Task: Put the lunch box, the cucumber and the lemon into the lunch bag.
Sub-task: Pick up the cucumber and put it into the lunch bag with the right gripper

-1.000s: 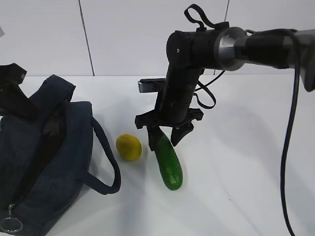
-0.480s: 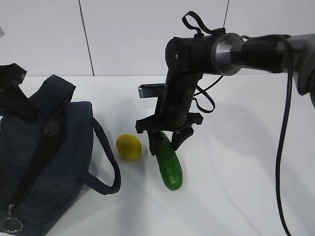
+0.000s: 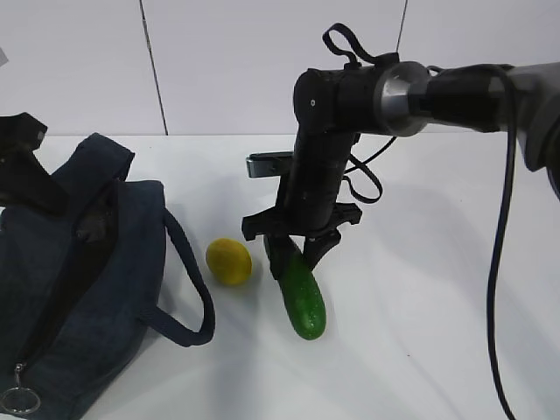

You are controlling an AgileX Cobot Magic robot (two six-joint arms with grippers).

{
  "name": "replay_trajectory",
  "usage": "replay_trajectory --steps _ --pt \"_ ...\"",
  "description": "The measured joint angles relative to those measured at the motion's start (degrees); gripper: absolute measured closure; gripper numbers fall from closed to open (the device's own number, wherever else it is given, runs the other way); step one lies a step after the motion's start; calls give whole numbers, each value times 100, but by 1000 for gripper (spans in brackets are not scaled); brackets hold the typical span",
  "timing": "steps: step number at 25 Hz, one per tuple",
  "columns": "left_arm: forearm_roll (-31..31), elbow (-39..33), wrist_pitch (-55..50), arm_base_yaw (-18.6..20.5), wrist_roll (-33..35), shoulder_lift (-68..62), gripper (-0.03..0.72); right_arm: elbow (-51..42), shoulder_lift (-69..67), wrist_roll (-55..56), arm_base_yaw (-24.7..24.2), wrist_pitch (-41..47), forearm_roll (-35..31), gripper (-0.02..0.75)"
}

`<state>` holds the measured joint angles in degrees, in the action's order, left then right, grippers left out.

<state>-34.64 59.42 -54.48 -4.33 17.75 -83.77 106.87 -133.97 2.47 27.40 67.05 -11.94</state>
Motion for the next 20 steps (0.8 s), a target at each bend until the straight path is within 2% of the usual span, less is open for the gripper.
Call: replay_trajectory --steps 8,16,20 --pt "0 0 -2 0 0 0 694 916 -5 0 0 250 55 376" --pt "-34 0 -38 0 0 0 694 1189 240 211 0 298 -872 377" --pt "-69 0 -50 0 0 0 695 1189 427 350 0 312 -1062 377"
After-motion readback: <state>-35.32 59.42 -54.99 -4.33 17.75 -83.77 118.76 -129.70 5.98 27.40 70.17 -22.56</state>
